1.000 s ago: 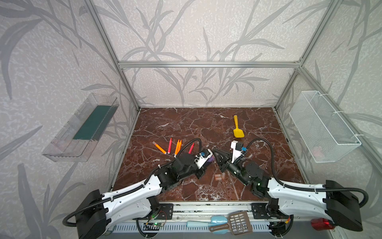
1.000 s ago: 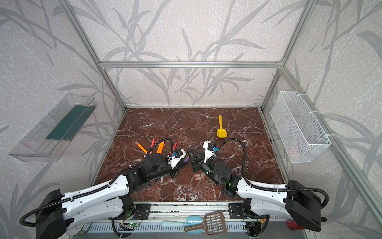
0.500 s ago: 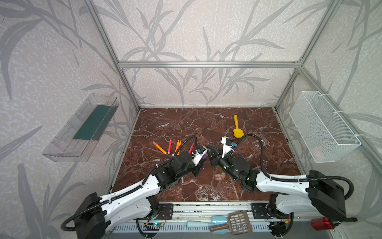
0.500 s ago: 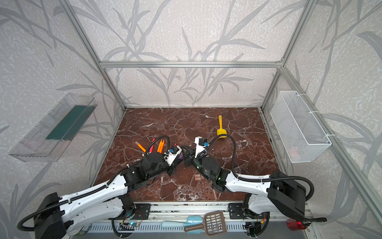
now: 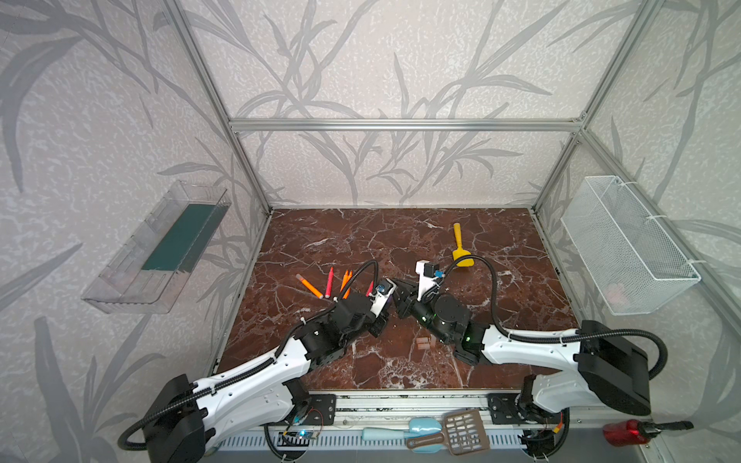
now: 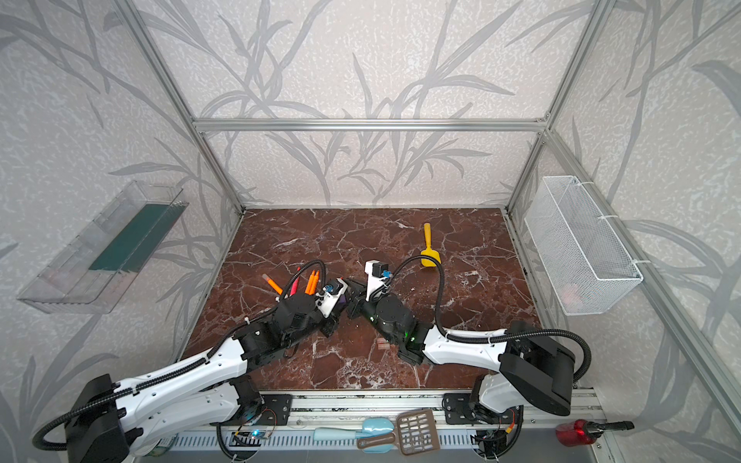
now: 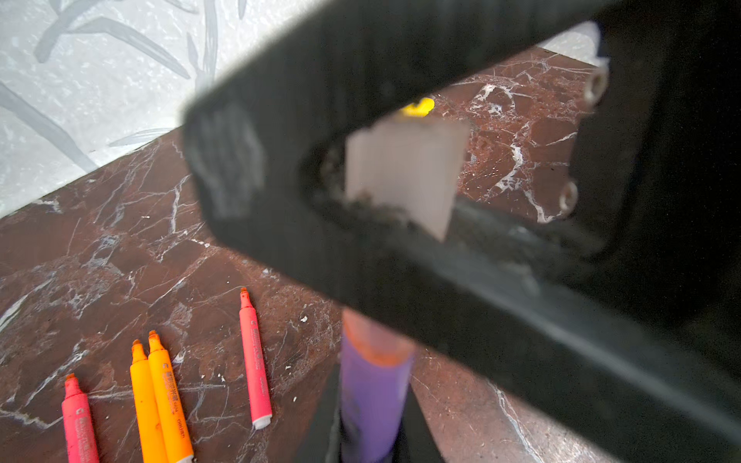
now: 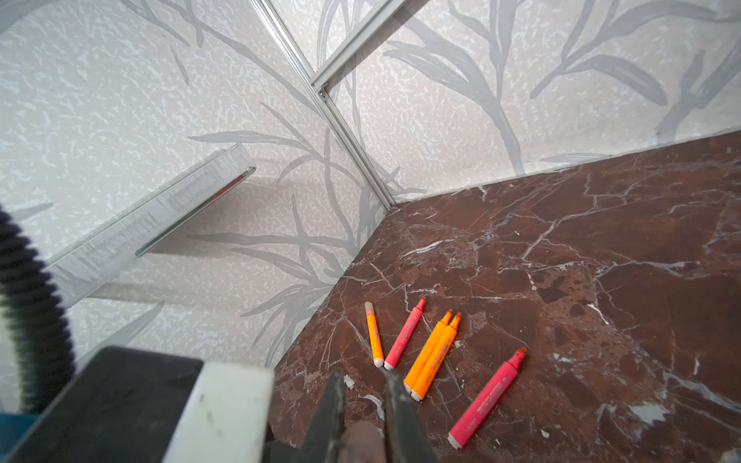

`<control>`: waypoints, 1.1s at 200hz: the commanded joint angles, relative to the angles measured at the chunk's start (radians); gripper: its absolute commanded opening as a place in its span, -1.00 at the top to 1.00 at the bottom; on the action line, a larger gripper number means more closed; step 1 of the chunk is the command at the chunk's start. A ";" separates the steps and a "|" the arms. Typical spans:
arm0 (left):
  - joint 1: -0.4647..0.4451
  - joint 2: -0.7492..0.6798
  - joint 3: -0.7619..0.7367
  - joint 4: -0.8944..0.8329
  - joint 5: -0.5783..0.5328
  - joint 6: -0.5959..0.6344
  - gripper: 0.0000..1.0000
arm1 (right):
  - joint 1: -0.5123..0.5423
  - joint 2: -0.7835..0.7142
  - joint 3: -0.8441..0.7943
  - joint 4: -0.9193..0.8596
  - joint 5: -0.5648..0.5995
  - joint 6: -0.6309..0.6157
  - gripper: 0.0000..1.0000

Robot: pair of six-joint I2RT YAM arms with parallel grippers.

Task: Insert the pens into the pen caps
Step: 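Press the cap down with the right gripper while the left gripper holds the marker, then lay the capped purple marker by the other markers while the right gripper withdraws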

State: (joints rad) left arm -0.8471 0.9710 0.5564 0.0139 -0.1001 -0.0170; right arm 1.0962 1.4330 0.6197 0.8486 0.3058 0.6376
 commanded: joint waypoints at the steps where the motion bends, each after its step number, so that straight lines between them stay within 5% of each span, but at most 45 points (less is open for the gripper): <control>1: 0.075 -0.059 0.151 0.548 -0.180 -0.083 1.00 | 0.121 0.075 -0.145 -0.255 -0.295 0.028 1.00; 37: 0.164 -0.082 0.133 0.526 -0.091 -0.209 1.00 | 0.123 0.053 -0.225 -0.118 -0.293 0.006 1.00; 134: 0.203 -0.138 0.102 0.510 0.135 -0.222 1.00 | 0.122 0.084 -0.281 0.100 -0.357 -0.069 1.00; 169: 0.203 -0.123 0.077 0.523 0.135 -0.184 1.00 | 0.123 0.049 -0.239 -0.001 -0.267 -0.030 1.00; 220: 0.201 -0.045 -0.026 0.553 0.157 -0.187 1.00 | 0.075 -0.068 -0.048 -0.416 -0.125 -0.010 0.92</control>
State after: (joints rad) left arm -0.7246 0.9195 0.5076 0.0917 0.2871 -0.0982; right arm 1.1080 1.3750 0.5770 0.9188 0.2958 0.5900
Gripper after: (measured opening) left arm 0.166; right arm 0.168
